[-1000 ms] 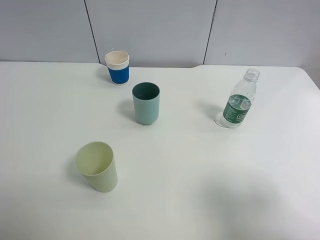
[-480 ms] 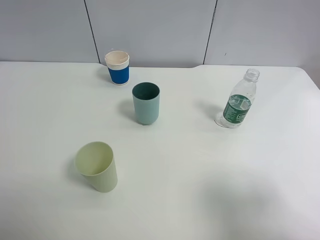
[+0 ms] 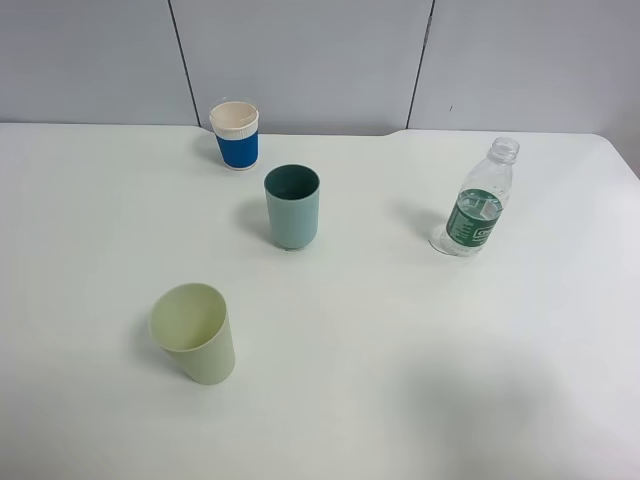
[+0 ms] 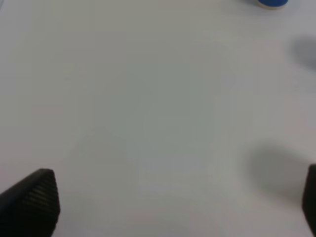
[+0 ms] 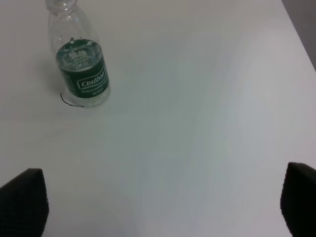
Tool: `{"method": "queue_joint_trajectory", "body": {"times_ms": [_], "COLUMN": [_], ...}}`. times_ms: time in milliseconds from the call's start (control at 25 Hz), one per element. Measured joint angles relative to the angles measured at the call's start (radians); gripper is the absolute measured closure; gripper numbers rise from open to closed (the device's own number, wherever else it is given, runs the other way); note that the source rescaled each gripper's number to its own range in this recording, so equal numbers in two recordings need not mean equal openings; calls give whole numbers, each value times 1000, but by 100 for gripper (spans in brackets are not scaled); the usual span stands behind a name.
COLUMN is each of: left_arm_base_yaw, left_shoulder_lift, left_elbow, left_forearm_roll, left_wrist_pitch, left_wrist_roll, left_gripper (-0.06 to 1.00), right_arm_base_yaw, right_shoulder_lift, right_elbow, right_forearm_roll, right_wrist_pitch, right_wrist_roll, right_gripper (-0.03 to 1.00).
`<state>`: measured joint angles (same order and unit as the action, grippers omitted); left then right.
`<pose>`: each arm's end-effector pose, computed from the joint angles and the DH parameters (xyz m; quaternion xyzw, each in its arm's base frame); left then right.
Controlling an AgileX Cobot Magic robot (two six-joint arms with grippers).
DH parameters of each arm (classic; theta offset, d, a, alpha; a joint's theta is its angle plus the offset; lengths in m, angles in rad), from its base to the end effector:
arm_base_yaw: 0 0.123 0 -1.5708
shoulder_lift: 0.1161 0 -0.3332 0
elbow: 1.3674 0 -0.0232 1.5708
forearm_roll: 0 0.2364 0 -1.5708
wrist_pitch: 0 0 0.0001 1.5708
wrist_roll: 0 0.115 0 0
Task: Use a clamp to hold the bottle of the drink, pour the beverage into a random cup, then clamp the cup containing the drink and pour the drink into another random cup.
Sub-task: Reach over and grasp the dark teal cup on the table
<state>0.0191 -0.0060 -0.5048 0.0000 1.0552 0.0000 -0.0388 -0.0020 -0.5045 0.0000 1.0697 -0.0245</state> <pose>-0.0457 -0.0009 0.2610 -0.0081 0.8489 0.0050 0.5285 -0.0459 0.0018 0.2597 0.0061 0.8538 -0.0165 0.5202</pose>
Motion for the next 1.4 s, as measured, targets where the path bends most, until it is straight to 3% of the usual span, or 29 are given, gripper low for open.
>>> {"method": "queue_joint_trajectory", "body": {"times_ms": [440, 760, 1160, 1400], "left_arm_base_yaw": [0, 0, -4, -147], "left_shoulder_lift": [37, 281, 611, 756], "left_elbow": [-6, -29, -29, -29], "left_forearm_roll": [0, 16, 17, 35], "left_wrist_pitch": [-9, -254, -475, -505], "left_wrist_roll": [-13, -10, 110, 163], "left_gripper": [-6, -6, -6, -6], "right_arm_base_yaw": [0, 0, 0, 0], "right_shoulder_lift": [0, 0, 0, 0], "right_elbow": [0, 0, 0, 0], "right_forearm_roll": [0, 0, 0, 0], "right_wrist_pitch": [0, 0, 0, 0], "right_wrist_roll": [1, 2, 2, 2], "right_gripper": [2, 2, 2, 2]}}
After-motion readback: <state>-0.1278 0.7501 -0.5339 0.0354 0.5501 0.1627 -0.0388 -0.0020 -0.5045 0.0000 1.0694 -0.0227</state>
